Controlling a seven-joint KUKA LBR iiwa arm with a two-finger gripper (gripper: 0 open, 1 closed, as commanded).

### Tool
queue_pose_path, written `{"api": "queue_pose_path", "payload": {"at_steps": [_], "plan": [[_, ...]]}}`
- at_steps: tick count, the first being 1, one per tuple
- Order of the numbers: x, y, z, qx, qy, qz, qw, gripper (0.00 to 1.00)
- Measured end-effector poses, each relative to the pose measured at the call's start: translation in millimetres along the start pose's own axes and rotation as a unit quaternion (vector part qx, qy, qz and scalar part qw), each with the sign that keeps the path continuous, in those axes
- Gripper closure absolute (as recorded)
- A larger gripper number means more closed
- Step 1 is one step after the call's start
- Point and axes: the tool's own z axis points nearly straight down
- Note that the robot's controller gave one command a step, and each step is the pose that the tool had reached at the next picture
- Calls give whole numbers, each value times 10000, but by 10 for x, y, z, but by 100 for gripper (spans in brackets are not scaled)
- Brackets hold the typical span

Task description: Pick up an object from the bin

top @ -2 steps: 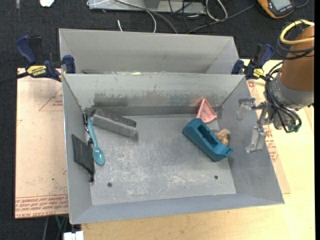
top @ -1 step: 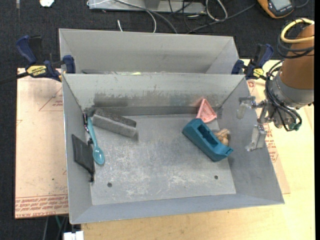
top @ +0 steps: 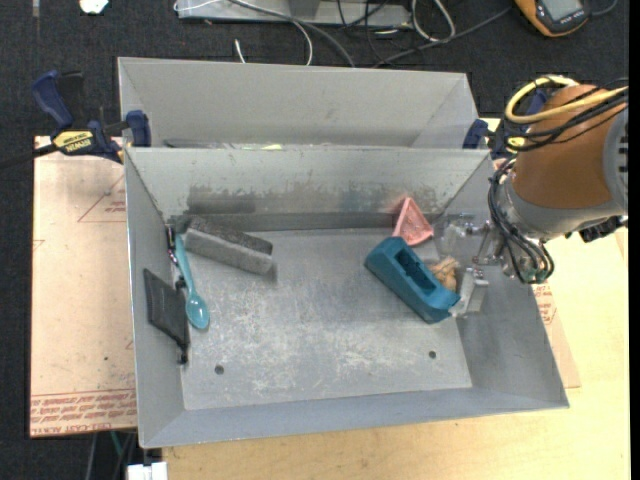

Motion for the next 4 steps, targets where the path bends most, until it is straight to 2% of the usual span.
{"api": "queue_pose_path", "payload": {"at_steps": [1, 2, 3, 4], "plan": [[-85, 408, 65, 8, -39, 1029, 9947, 0], [-88, 383, 257, 2, -9, 768, 9970, 0], [-145, 315, 851, -26, -134, 2099, 9776, 0], [-76, 320, 736, -4, -32, 2009, 9796, 100]]}}
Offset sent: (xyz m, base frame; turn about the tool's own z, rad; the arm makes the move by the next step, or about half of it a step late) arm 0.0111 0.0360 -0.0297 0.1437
